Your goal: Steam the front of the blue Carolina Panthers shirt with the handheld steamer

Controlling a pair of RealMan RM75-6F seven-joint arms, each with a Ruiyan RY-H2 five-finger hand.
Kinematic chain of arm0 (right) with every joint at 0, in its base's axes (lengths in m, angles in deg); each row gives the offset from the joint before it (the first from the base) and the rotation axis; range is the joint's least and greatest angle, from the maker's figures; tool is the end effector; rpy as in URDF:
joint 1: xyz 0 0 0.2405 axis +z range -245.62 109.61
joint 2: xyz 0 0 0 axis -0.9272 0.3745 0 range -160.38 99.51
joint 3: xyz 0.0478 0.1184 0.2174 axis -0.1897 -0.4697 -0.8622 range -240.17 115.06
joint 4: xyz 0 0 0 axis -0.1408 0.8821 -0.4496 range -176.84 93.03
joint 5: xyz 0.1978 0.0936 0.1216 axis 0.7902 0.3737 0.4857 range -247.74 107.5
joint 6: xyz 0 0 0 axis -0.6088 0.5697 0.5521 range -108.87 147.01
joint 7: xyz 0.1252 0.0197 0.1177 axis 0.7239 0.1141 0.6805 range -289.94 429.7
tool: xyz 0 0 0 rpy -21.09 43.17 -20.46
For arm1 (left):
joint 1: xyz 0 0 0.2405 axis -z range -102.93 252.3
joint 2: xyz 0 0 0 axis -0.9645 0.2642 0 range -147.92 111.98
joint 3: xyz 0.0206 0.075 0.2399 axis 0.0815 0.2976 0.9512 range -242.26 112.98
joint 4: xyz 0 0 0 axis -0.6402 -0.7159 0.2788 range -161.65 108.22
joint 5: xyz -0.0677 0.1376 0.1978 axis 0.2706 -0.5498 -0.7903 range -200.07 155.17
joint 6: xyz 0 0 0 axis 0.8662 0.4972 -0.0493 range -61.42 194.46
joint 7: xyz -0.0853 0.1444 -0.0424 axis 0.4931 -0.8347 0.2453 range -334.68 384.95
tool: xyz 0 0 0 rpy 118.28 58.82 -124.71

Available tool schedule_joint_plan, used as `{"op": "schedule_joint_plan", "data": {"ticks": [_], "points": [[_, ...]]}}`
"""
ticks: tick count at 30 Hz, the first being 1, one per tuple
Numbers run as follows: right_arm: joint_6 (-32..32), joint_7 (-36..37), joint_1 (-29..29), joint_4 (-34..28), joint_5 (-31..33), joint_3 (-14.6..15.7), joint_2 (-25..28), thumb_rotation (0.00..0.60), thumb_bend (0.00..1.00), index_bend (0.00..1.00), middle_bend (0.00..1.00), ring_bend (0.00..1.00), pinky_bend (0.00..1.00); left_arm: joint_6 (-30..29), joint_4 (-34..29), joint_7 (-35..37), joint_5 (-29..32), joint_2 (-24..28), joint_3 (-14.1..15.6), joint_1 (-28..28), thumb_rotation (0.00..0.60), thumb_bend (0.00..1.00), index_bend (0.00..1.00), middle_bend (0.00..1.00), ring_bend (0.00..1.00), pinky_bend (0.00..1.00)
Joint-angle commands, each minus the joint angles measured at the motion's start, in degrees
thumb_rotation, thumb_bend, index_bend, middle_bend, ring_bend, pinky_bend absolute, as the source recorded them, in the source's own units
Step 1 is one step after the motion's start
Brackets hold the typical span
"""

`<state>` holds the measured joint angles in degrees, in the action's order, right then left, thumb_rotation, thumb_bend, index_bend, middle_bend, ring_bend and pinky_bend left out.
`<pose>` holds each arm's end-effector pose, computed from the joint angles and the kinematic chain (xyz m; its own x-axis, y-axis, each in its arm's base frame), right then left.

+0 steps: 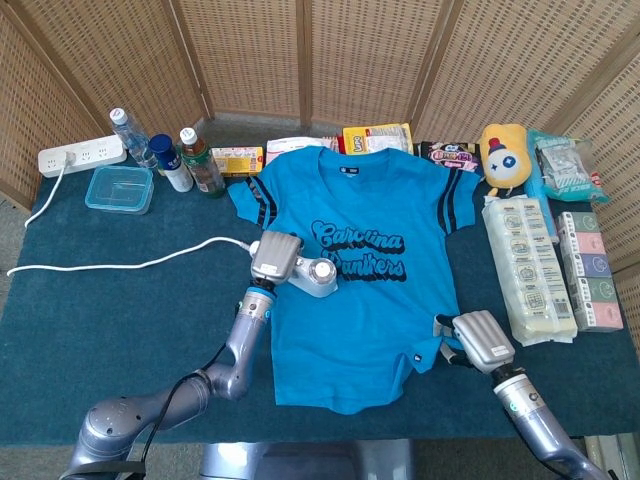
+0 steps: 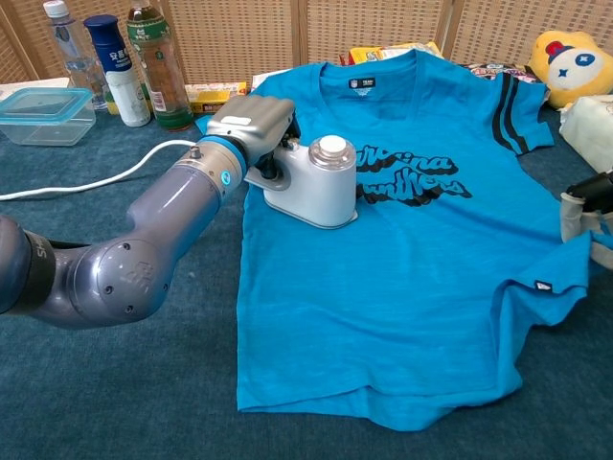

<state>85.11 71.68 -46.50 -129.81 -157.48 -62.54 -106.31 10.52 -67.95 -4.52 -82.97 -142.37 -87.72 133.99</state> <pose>-0.2595 -0.2718 -0.0039 0.3408 -0.3002 0.8909 -0.9204 -0.2995 0.2512 -0.0453 0.4361 -0.1687 0.5341 0.0475 0.8441 0.8117 -0.3079 -0.4963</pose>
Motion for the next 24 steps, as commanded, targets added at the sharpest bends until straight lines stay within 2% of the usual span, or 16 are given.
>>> {"op": "schedule_joint_plan", "data": {"ticks": [1,9,15,24], "points": [[-0.1,0.0,0.0,0.0,0.1,0.0,0.0,0.6,0.54,0.73,0.65,0.71,0.81,0.2,-0.4,0.0,-0.1,-0.4,0.0,0.3,0.6,0.42,0.7,0.75,0.69,0.74],[0.1,0.1,-0.2,-0.1,0.3,0.1,0.4,0.6,0.54,0.73,0.65,0.71,0.81,1.0,-1.6,0.2,-0.5,-2.2,0.5,1.2,0.6,0.42,0.7,0.75,0.69,0.74],[0.1,0.2,-0.2,-0.1,0.3,0.1,0.5,0.6,0.54,0.73,0.65,0.71,0.81,1.6,-5.0,0.9,-2.0,-2.1,2.6,0.4,0.6,0.42,0.7,0.75,0.69,0.74],[-0.1,-0.2,0.0,-0.1,0.2,0.0,0.1,0.6,0.54,0.73,0.65,0.71,0.81,1.2,-14.6,0.8,-4.3,2.5,7.0,-3.6,0.6,0.42,0.7,0.75,0.69,0.74]]}}
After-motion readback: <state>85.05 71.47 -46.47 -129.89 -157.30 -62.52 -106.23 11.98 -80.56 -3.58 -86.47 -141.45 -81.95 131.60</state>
